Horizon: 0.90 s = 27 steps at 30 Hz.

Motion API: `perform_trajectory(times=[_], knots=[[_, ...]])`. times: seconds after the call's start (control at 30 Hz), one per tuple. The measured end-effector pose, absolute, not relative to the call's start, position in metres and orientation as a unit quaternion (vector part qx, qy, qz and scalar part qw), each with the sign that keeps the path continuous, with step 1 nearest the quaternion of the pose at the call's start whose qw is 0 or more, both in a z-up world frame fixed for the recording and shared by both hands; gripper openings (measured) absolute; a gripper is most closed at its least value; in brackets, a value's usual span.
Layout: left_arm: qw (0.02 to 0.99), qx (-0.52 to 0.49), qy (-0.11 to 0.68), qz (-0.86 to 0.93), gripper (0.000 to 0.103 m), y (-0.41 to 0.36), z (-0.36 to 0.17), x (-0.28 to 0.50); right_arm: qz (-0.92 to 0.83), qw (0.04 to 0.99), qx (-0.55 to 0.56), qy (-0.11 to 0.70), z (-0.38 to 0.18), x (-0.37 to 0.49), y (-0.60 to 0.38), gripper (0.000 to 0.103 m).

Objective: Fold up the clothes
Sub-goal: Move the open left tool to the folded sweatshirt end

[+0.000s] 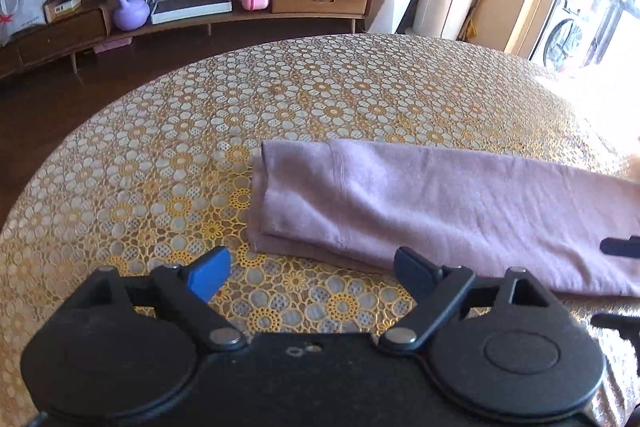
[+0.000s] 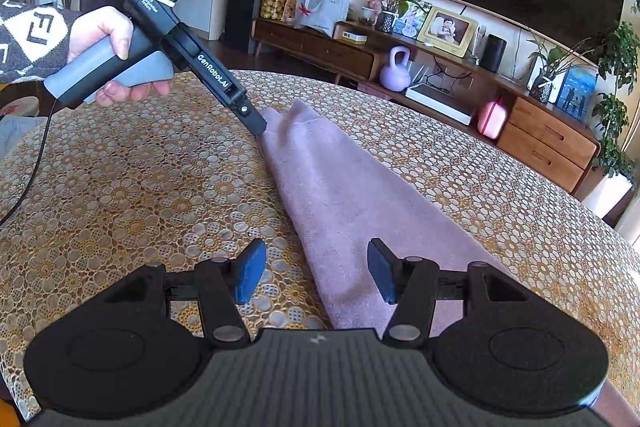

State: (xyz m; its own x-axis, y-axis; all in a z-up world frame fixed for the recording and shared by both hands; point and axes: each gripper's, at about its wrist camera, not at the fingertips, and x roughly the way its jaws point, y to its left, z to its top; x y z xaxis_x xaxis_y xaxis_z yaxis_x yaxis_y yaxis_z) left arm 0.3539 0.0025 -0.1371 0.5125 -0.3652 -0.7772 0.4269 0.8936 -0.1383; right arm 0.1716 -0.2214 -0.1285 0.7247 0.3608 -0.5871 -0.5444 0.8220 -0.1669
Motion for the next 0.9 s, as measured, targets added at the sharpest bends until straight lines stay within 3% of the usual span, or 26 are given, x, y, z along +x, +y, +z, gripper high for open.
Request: perform_trajectory(times=[0.57, 0.67, 0.9], knots=[[0.849, -0.120, 0.490, -0.159, 0.103, 0.008, -0.155, 0.394, 0.251, 0.914, -0.169, 0.269, -0.134, 0.197, -0.197, 0.055], [0.844, -0.157, 0.496, -0.131, 0.103, 0.010, -0.156, 0.398, 0.252, 0.914, -0.169, 0.268, -0.135, 0.204, -0.191, 0.059], [0.841, -0.175, 0.503, -0.091, 0.103, 0.014, -0.161, 0.400, 0.256, 0.915, -0.160, 0.269, -0.137, 0.210, -0.183, 0.060]])
